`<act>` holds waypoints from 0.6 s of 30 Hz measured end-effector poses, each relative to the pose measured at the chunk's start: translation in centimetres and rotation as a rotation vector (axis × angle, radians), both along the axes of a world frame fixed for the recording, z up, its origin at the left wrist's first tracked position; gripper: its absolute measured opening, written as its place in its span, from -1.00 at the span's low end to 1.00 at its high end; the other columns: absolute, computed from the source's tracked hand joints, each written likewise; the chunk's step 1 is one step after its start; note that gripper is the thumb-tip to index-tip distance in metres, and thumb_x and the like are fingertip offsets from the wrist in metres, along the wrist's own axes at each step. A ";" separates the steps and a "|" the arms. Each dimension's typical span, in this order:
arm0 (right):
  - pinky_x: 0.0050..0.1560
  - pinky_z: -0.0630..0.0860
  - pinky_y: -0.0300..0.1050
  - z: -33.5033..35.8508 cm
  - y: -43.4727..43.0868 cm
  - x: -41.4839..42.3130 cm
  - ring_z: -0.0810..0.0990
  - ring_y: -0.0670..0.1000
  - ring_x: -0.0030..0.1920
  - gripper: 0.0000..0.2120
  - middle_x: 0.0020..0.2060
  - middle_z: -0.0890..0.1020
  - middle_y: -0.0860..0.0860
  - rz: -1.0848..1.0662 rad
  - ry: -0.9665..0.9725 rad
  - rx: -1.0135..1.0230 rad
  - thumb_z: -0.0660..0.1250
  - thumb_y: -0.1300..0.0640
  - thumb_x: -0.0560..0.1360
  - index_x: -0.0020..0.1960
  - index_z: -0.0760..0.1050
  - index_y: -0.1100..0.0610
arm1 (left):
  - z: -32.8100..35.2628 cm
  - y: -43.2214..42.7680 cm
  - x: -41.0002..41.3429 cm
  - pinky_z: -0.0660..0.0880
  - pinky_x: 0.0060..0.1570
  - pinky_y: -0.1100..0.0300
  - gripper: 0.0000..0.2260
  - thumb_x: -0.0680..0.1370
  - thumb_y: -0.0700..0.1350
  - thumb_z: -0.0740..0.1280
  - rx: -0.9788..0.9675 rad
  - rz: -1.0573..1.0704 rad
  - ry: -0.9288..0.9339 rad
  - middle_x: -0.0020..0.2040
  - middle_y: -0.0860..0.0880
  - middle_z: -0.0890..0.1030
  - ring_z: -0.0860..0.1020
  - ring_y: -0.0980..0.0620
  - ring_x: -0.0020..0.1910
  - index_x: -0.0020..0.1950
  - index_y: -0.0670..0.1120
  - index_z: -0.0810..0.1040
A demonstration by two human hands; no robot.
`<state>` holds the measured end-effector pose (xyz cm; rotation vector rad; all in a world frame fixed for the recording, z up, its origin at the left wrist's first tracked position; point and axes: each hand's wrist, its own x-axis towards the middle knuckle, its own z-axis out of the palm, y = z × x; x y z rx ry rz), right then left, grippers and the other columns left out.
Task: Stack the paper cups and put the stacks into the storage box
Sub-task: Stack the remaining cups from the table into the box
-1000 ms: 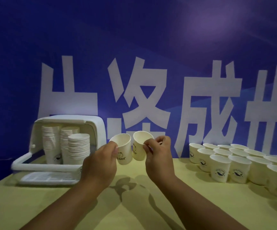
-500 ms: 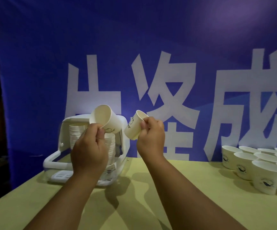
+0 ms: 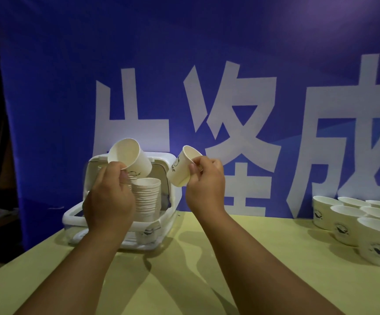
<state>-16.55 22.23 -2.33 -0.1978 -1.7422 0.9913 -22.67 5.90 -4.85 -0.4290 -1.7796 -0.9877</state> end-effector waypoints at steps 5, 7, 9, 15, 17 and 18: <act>-0.21 0.23 -0.50 0.0 0.0 0.0 0.45 -0.06 0.02 -0.83 0.02 0.38 -0.15 0.007 0.002 0.008 0.31 0.07 0.59 0.05 0.37 -0.16 | -0.5 0.2 -0.3 0.41 -0.27 0.08 -0.81 0.70 -0.04 0.14 -0.088 0.016 -0.104 -0.06 -0.02 0.53 0.50 -0.07 -0.16 0.16 -0.08 0.50; -0.21 0.24 -0.50 0.0 0.0 0.0 0.45 -0.06 0.01 -0.83 0.02 0.38 -0.15 0.004 0.000 0.010 0.31 0.07 0.59 0.05 0.37 -0.16 | -0.4 0.0 -0.2 0.44 -0.24 0.04 -0.80 0.70 -0.05 0.14 -0.134 0.033 -0.153 -0.02 -0.02 0.53 0.50 -0.07 -0.11 0.21 -0.08 0.49; -0.20 0.24 -0.51 0.1 0.0 0.1 0.45 -0.06 0.01 -0.83 0.01 0.38 -0.16 0.004 -0.002 0.014 0.32 0.08 0.59 0.05 0.37 -0.16 | 0.0 -0.2 0.0 0.51 -0.20 -0.02 -0.81 0.70 -0.06 0.15 -0.190 0.048 -0.197 0.01 -0.02 0.49 0.49 -0.06 -0.06 0.25 -0.06 0.47; -0.18 0.27 -0.50 0.6 -0.4 0.3 0.46 -0.07 0.01 -0.86 0.02 0.39 -0.16 0.027 0.021 0.045 0.32 0.07 0.58 0.07 0.42 -0.12 | 0.1 -0.6 -0.2 0.58 0.02 -0.04 -0.83 0.68 0.03 0.18 -0.464 0.082 -0.347 0.35 -0.07 0.34 0.41 -0.08 0.22 0.24 0.01 0.38; -0.17 0.30 -0.48 0.9 -0.8 0.4 0.45 -0.09 0.00 -0.89 0.01 0.39 -0.16 0.038 0.033 0.065 0.32 0.07 0.58 0.06 0.44 -0.11 | -0.3 -0.2 -0.2 0.51 0.16 -0.05 -0.72 0.68 0.14 0.10 -0.512 -0.006 -0.379 0.44 -0.03 0.32 0.37 -0.07 0.31 0.28 0.00 0.37; -0.15 0.33 -0.47 1.0 -1.0 0.4 0.45 -0.10 0.00 -0.90 0.02 0.39 -0.16 0.042 0.040 0.076 0.32 0.08 0.58 0.05 0.45 -0.10 | -0.4 0.1 -0.1 0.51 0.20 -0.06 -0.65 0.67 0.19 0.11 -0.499 -0.072 -0.399 0.46 0.00 0.32 0.36 -0.05 0.33 0.32 0.00 0.35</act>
